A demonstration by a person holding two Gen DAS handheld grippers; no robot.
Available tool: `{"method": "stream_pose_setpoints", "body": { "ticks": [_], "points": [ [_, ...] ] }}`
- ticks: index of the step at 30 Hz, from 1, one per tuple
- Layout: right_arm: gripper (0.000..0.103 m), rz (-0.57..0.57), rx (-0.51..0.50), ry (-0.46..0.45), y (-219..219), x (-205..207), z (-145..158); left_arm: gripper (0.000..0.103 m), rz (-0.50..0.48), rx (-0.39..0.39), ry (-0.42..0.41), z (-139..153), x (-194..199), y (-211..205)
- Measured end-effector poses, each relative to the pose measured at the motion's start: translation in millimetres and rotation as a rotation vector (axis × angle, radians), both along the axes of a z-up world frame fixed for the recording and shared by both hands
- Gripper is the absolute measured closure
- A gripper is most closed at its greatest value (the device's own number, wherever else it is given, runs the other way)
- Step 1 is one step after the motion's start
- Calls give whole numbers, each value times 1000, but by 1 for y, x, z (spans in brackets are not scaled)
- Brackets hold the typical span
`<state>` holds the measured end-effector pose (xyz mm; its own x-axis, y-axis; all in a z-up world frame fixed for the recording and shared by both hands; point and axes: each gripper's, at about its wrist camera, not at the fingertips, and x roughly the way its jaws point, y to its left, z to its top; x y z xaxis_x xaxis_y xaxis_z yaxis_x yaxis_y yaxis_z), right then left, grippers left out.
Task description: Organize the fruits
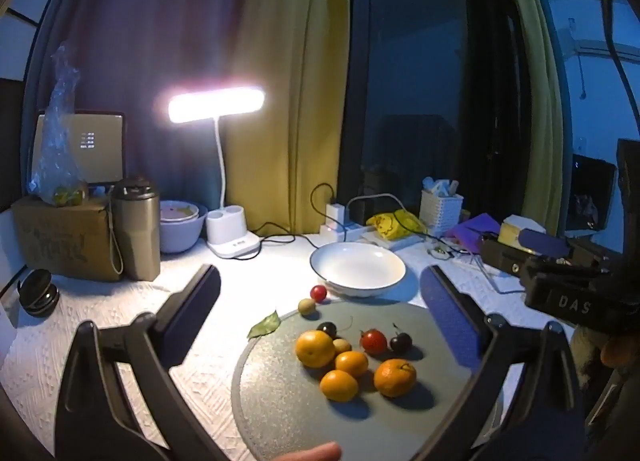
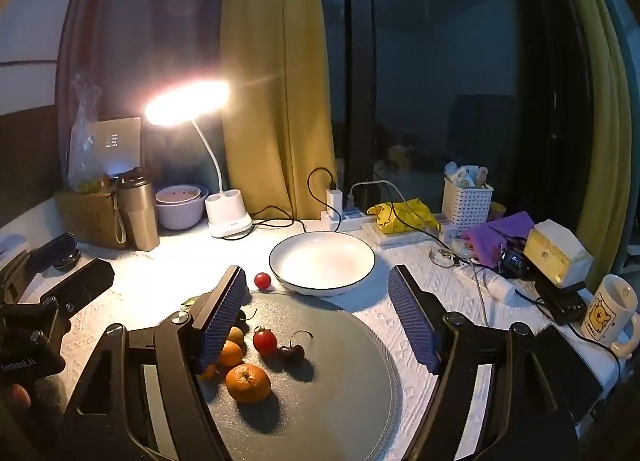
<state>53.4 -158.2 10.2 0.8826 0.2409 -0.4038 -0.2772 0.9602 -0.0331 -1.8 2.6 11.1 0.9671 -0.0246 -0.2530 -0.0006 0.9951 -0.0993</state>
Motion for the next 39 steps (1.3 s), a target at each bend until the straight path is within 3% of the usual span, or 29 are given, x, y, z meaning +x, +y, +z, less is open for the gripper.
{"method": "stream_pose_setpoints", "body": {
  "ticks": [39],
  "points": [
    [26,-3,-3,13,3,7,-3,2,-13,-30,-17,-3,-5,0]
  ]
}}
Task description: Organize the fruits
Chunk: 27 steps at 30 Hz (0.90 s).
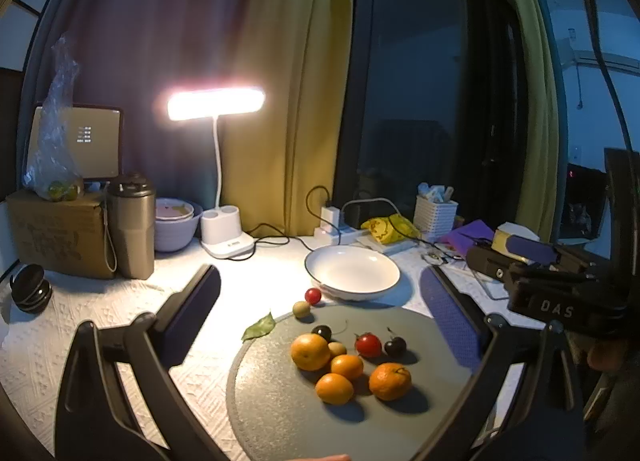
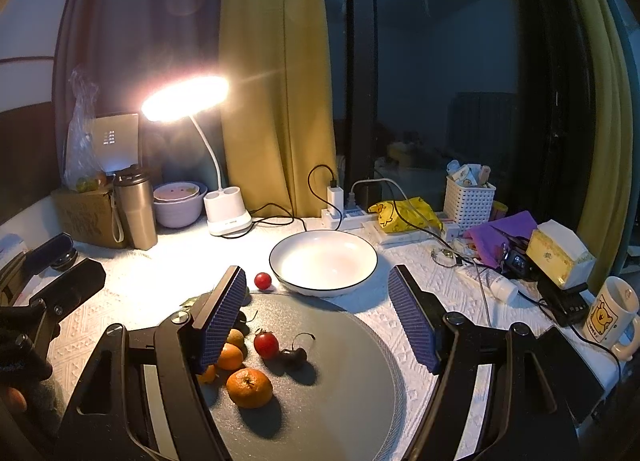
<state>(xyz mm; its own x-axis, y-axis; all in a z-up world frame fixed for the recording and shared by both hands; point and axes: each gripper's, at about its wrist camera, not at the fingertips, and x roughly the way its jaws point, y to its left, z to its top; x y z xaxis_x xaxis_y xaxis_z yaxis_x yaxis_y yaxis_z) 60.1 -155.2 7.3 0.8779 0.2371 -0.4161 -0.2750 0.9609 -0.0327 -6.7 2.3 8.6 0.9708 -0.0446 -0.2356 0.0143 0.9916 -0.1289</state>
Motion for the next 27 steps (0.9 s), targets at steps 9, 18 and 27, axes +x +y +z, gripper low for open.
{"method": "stream_pose_setpoints", "body": {
  "ticks": [9,18,27],
  "points": [
    [26,2,-3,3,2,1,0,2,-7,-7,-1,0,1,3],
    [26,5,-7,6,4,1,-2,2,-7,-8,-5,0,-1,2],
    [26,5,-7,8,5,0,-2,2,-10,-8,0,-1,0,2]
  ]
}}
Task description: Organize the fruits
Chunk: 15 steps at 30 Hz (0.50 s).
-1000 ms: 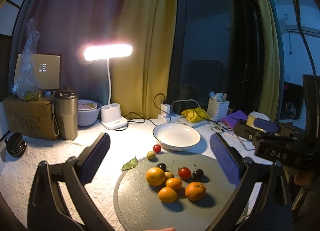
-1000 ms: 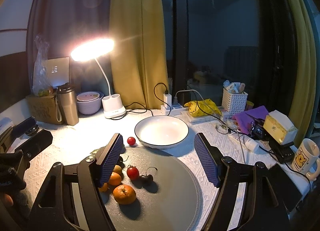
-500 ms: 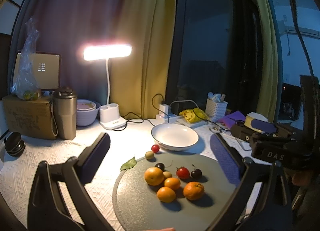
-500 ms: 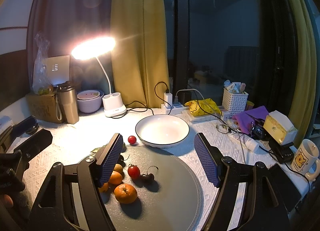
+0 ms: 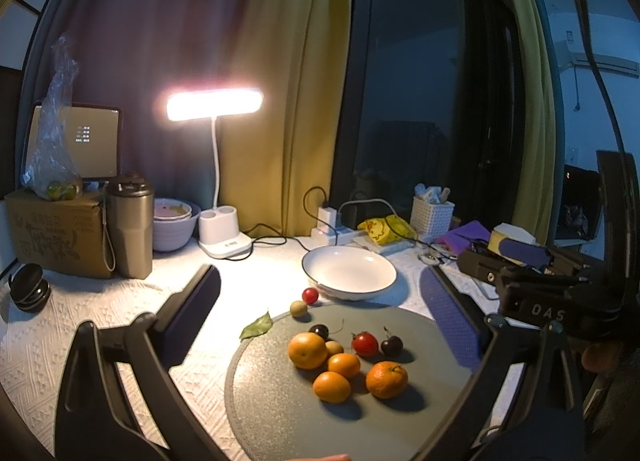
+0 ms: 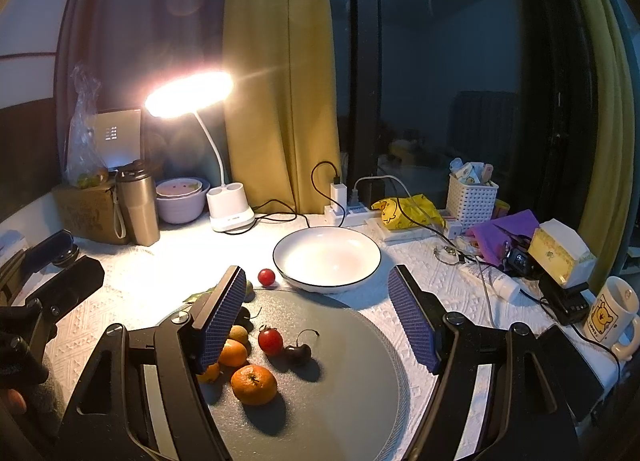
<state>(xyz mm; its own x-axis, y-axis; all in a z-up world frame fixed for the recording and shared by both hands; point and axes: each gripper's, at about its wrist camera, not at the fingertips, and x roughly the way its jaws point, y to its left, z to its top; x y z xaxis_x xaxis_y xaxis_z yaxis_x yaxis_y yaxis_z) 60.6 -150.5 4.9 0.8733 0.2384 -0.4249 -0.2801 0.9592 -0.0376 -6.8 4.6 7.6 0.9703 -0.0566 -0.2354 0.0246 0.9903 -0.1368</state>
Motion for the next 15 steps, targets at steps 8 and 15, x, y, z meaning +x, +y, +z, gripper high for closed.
{"method": "stream_pose_setpoints", "body": {
  "ticks": [8,15],
  "points": [
    [26,-1,-2,15,3,0,-4,2,-8,2,21,-4,4,-1],
    [26,5,-14,71,4,9,-19,2,-27,0,107,-23,17,-2]
  ]
}}
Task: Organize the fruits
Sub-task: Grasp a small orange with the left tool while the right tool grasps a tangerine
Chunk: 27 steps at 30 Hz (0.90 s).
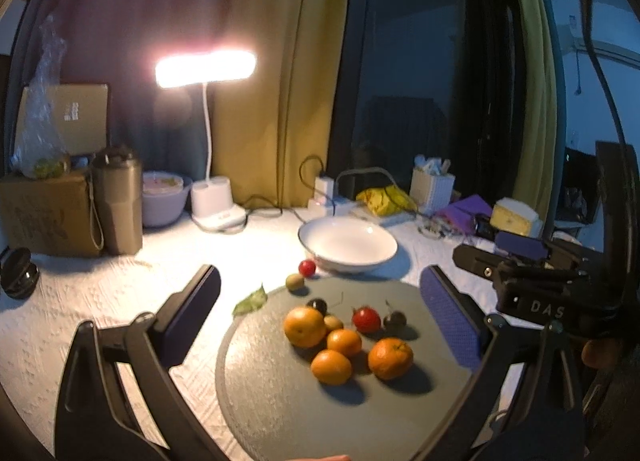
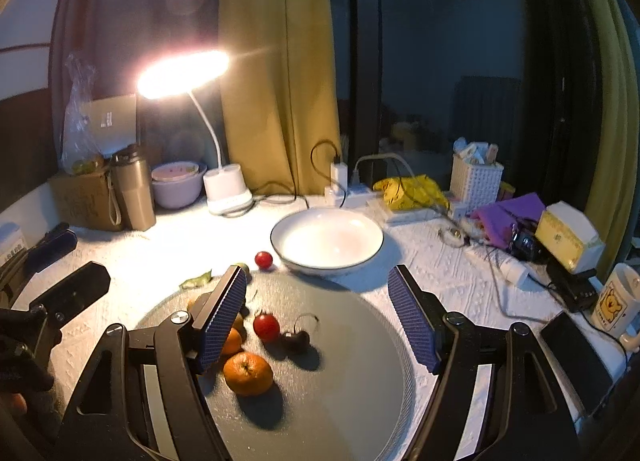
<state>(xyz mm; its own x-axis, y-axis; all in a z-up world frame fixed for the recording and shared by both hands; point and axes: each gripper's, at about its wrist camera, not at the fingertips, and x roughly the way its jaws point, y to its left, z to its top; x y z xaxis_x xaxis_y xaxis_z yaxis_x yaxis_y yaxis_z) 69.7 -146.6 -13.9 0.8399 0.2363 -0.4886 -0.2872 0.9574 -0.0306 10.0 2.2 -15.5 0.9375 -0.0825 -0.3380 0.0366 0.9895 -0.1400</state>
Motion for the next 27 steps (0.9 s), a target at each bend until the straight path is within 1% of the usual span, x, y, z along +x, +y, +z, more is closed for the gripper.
{"method": "stream_pose_setpoints", "body": {
  "ticks": [3,6,12,16,17,19,21,23,24,25,27],
  "points": [
    [26,16,-7,49,2,5,-14,2,-9,-6,77,-15,10,2],
    [26,48,0,117,7,10,-30,3,-16,-16,134,-29,15,3],
    [28,123,1,237,20,18,-58,3,-26,-7,218,-51,22,3],
    [30,183,-3,304,32,21,-72,3,-31,-21,271,-62,30,6],
    [31,194,-6,316,35,21,-75,4,-31,-23,281,-63,32,7],
    [43,216,-23,344,40,23,-83,6,-36,-25,302,-67,36,7],
    [47,226,-36,367,43,25,-88,9,-48,-26,328,-70,42,5],
    [48,247,-28,391,44,28,-93,11,-60,-30,349,-73,47,4],
    [54,259,-21,398,44,29,-94,13,-69,-38,361,-74,50,4],
    [57,269,-13,398,44,29,-94,14,-70,-40,372,-75,52,4],
    [57,276,-5,400,42,31,-94,16,-72,-33,399,-78,58,2]
  ]
}}
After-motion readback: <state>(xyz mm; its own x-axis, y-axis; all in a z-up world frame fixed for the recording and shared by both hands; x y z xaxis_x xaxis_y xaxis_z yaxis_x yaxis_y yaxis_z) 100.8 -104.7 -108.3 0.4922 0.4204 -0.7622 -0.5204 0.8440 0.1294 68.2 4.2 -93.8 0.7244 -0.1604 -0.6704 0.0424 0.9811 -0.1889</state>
